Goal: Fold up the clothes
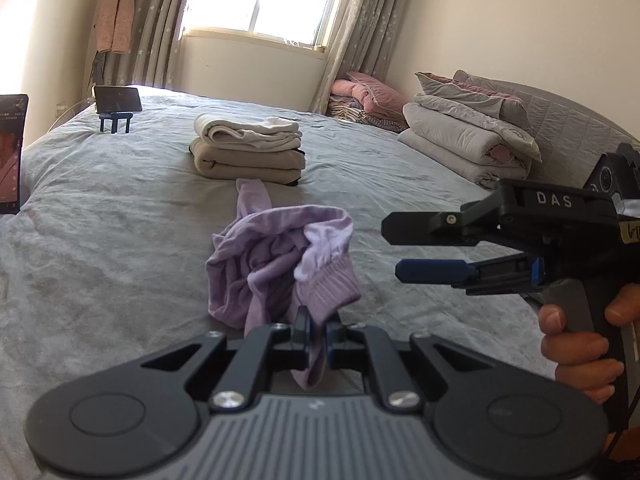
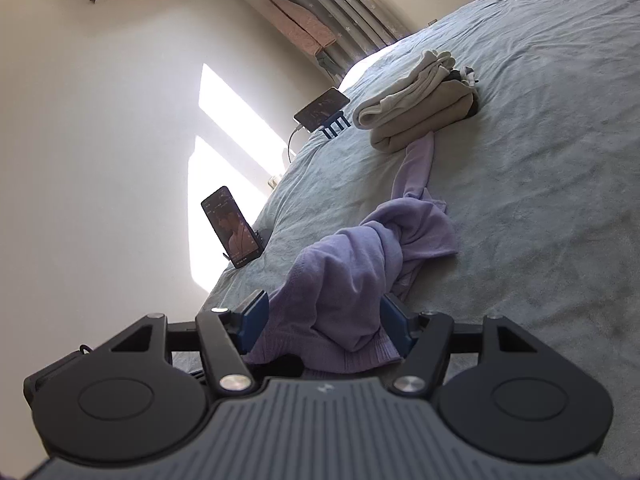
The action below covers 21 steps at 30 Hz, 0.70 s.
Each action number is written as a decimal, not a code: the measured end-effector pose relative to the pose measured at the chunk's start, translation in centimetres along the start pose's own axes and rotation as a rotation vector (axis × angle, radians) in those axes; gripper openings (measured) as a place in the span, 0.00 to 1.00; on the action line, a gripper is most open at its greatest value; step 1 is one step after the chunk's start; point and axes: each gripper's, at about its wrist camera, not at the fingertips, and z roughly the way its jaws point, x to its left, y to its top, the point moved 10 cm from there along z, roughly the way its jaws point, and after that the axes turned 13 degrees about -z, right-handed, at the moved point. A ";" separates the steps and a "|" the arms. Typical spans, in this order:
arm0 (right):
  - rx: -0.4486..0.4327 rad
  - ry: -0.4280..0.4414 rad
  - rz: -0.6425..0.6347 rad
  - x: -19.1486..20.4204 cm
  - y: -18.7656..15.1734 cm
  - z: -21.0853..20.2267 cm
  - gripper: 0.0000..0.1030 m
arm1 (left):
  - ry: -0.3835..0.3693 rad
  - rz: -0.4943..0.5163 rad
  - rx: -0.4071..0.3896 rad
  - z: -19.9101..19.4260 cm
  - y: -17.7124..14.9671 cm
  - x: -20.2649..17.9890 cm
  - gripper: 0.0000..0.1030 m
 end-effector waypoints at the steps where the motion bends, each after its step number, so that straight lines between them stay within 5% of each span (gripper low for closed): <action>1: 0.004 -0.017 0.006 -0.4 -0.1 0.1 0.64 | 0.006 -0.008 -0.006 -0.4 0.1 0.3 0.06; 8: 0.043 -0.099 0.024 -2.2 -1.2 1.1 0.64 | 0.099 -0.058 -0.071 -3.1 1.9 4.0 0.06; 16: 0.078 -0.136 0.001 -1.9 -2.0 3.3 0.64 | 0.333 -0.106 -0.155 -4.7 4.1 11.3 0.06; 21: 0.109 -0.142 -0.016 -1.3 -2.7 5.5 0.64 | 0.370 -0.190 -0.139 -4.4 4.4 14.5 0.08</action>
